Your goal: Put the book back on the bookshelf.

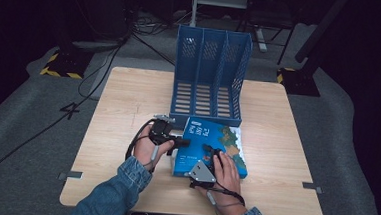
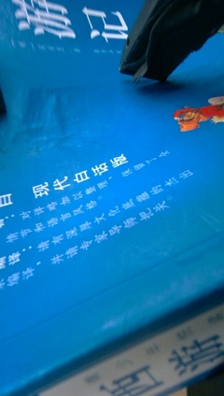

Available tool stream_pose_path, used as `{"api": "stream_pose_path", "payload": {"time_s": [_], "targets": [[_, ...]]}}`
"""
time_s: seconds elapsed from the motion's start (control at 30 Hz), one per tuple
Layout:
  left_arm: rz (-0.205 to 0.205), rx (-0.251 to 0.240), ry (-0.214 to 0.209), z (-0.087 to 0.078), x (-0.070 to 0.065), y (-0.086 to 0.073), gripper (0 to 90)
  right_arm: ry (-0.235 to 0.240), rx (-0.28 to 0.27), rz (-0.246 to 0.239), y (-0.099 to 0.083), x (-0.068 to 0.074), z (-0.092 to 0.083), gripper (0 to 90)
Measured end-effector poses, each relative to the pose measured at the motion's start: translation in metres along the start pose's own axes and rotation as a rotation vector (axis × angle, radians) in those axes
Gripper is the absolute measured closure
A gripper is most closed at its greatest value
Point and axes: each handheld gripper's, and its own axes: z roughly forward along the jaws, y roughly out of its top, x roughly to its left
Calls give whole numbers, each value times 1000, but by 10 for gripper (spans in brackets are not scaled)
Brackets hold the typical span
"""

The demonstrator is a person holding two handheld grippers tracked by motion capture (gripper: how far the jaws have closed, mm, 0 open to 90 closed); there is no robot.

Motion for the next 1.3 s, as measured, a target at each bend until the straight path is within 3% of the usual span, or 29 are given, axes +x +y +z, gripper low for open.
{"api": "stream_pose_path", "payload": {"time_s": [0.03, 0.2, 0.33, 0.4, 0.5, 0.67, 0.73, 0.77, 0.93, 1.3], "targets": [[-22, -6, -13, 1, 3, -1, 763, 8, 9, 0, 1, -1, 0, 0], [-41, -12, -3, 3, 9, -6, 761, 33, 38, -34, 5, -3, 1, 26], [-46, -2, 0, 4, 14, -9, 713, 76, 65, -48, 10, -6, -1, 117], [-62, -14, -15, 3, 16, -9, 679, 100, 55, -79, 15, -10, -6, 193], [-97, -21, -42, 3, 20, -9, 679, 123, 72, -66, 19, -16, -10, 223], [-158, -27, -70, 3, 21, -11, 723, 98, 100, -92, 20, -11, -6, 199], [-164, -28, -70, 4, 23, -12, 735, 77, 107, -110, 20, -8, -2, 192], [-170, -28, -67, 5, 23, -13, 739, 90, 121, -128, 20, -7, -2, 190], [-167, -28, -42, 9, 22, -14, 750, 45, 121, -137, 19, -2, 7, 165], [-148, -38, -18, 9, 17, -15, 761, 24, 136, -86, 30, 4, 18, 112]]}}
